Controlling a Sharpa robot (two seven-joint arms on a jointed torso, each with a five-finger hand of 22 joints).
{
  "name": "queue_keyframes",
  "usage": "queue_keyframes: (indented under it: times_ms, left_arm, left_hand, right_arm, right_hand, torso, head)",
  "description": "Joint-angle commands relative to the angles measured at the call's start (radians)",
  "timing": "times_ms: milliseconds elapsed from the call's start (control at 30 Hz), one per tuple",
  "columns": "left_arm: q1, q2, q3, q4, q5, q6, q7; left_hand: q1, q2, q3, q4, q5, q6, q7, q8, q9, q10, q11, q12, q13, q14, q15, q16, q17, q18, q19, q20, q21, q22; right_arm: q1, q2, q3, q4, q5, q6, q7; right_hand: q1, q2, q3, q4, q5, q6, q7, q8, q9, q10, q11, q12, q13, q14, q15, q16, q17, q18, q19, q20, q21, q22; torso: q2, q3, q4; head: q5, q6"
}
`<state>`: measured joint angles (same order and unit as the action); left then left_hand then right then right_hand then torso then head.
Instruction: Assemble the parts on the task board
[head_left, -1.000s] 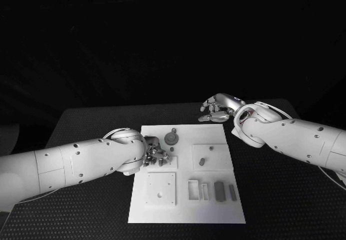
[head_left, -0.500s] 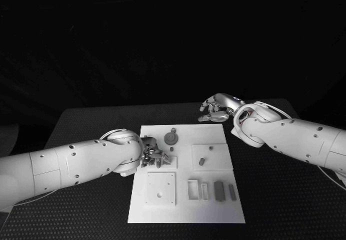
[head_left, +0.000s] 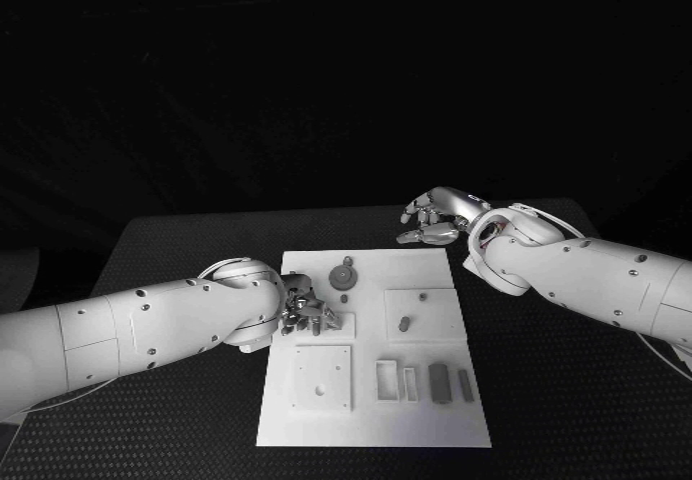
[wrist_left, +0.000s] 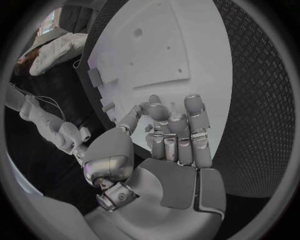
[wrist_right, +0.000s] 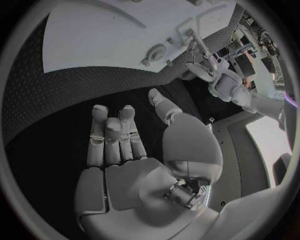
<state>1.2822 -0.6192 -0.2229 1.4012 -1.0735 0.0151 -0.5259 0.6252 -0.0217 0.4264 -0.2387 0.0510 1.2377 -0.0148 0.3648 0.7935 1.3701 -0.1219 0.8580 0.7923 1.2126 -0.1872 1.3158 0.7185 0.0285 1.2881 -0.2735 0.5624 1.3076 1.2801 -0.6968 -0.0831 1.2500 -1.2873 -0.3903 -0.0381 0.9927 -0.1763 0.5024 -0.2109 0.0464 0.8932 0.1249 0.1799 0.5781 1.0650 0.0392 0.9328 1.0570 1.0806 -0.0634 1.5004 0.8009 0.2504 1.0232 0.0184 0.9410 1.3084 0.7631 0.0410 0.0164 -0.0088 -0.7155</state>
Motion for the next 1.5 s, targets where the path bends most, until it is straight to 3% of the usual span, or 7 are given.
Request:
queue_keyframes:
  times_ms: [33,267,367,533,1033,1233,1500]
  left_arm:
    - [0.000,0.000,0.002,0.003,0.024,-0.018,0.023]
    - [0.001,-0.012,0.008,0.012,0.062,-0.038,0.037]
    - [0.001,-0.012,0.030,0.011,0.071,-0.043,0.041]
    - [0.004,-0.012,0.043,0.016,0.071,-0.041,0.041]
    - [0.007,0.013,0.045,0.011,0.058,0.028,0.033]
    - [0.007,0.012,0.044,0.010,0.057,0.041,0.031]
    - [0.007,0.018,0.044,0.006,0.057,0.040,0.033]
  left_hand:
    - [-0.003,0.011,-0.002,-0.009,-0.001,-0.001,-0.002,0.001,0.001,0.002,-0.002,0.005,-0.002,-0.006,-0.002,0.006,-0.002,0.014,0.000,-0.001,0.004,0.018]
    - [0.002,0.007,-0.007,-0.026,-0.001,-0.009,0.002,-0.006,0.000,-0.004,0.001,0.001,-0.006,-0.013,-0.003,0.002,-0.010,0.014,-0.005,0.000,-0.001,0.016]
    - [0.003,0.001,-0.009,-0.032,-0.001,-0.018,0.006,-0.014,-0.002,-0.009,0.004,-0.003,-0.010,-0.016,-0.004,0.000,-0.015,0.013,-0.007,0.001,-0.005,0.014]
    - [0.008,-0.008,-0.007,-0.039,-0.001,-0.043,0.016,-0.034,-0.010,-0.012,0.013,-0.003,-0.013,-0.020,-0.007,0.000,-0.022,0.012,-0.007,0.001,-0.010,0.012]
    - [0.065,-0.001,0.008,-0.044,-0.001,-0.095,0.043,-0.083,-0.024,-0.069,0.039,-0.019,-0.005,-0.062,0.005,-0.019,-0.052,-0.002,-0.036,0.009,-0.041,0.005]
    - [0.083,0.016,0.011,-0.046,0.000,-0.210,0.084,-0.166,-0.067,-0.094,0.077,-0.053,-0.008,-0.081,0.036,-0.039,-0.079,-0.007,-0.057,0.021,-0.066,-0.004]
    - [0.084,0.016,0.006,-0.034,0.001,-0.158,0.076,-0.156,-0.085,-0.074,0.070,-0.057,-0.016,-0.071,0.033,-0.027,-0.087,0.002,-0.044,0.026,-0.066,0.000]
  right_arm:
    - [0.000,0.000,0.001,0.000,-0.002,0.011,0.009]
    - [0.000,-0.002,0.001,0.000,-0.002,0.011,0.009]
    - [0.000,-0.002,0.001,-0.001,-0.002,0.011,0.008]
    - [0.000,-0.001,0.001,-0.002,-0.002,0.013,0.008]
    - [0.000,0.000,0.000,-0.004,-0.002,0.018,0.006]
    - [0.000,-0.001,0.000,-0.004,-0.002,0.019,0.006]
    - [0.000,0.002,0.000,-0.005,-0.002,0.019,0.006]
  right_hand:
    - [-0.003,0.006,-0.005,-0.002,0.003,-0.024,0.028,0.003,-0.002,-0.003,0.001,0.006,-0.001,0.001,-0.003,0.001,-0.002,0.011,0.002,-0.006,-0.005,0.014]
    - [-0.004,0.006,-0.005,-0.002,0.003,-0.024,0.029,0.003,-0.002,-0.003,0.001,0.007,-0.001,0.001,-0.003,0.001,-0.002,0.011,0.002,-0.006,-0.005,0.014]
    - [-0.004,0.006,-0.005,-0.002,0.003,-0.024,0.029,0.003,-0.002,-0.003,0.001,0.007,-0.001,0.001,-0.003,0.001,-0.002,0.011,0.002,-0.006,-0.005,0.014]
    - [-0.004,0.006,-0.005,-0.002,0.003,-0.024,0.029,0.003,-0.002,-0.003,0.001,0.007,-0.002,0.001,-0.003,0.001,-0.002,0.011,0.002,-0.006,-0.005,0.014]
    - [-0.005,0.006,-0.005,-0.001,0.003,-0.025,0.029,0.002,-0.002,-0.003,0.001,0.007,-0.002,0.001,-0.003,0.001,-0.002,0.011,0.002,-0.005,-0.005,0.014]
    - [-0.005,0.006,-0.005,-0.001,0.003,-0.026,0.029,0.002,-0.003,-0.003,0.001,0.007,-0.003,0.001,-0.003,0.001,-0.002,0.011,0.002,-0.005,-0.005,0.014]
    - [-0.006,0.006,-0.005,-0.001,0.003,-0.027,0.029,0.001,-0.003,-0.003,0.002,0.008,-0.003,0.001,-0.003,0.001,-0.002,0.011,0.002,-0.005,-0.005,0.014]
  torso:
    - [0.000,0.0002,-0.0006]
    - [0.000,0.0006,0.0006]
    - [0.000,0.0007,0.0004]
    - [-0.001,0.0004,0.0008]
    - [0.000,0.0016,-0.0002]
    - [0.000,0.0010,-0.0012]
    - [0.001,0.0006,-0.0011]
  head:
    - [0.000,0.000]
    - [-0.001,0.002]
    - [0.001,0.005]
    - [0.000,0.005]
    - [0.001,0.003]
    - [0.002,0.002]
    - [0.001,0.001]
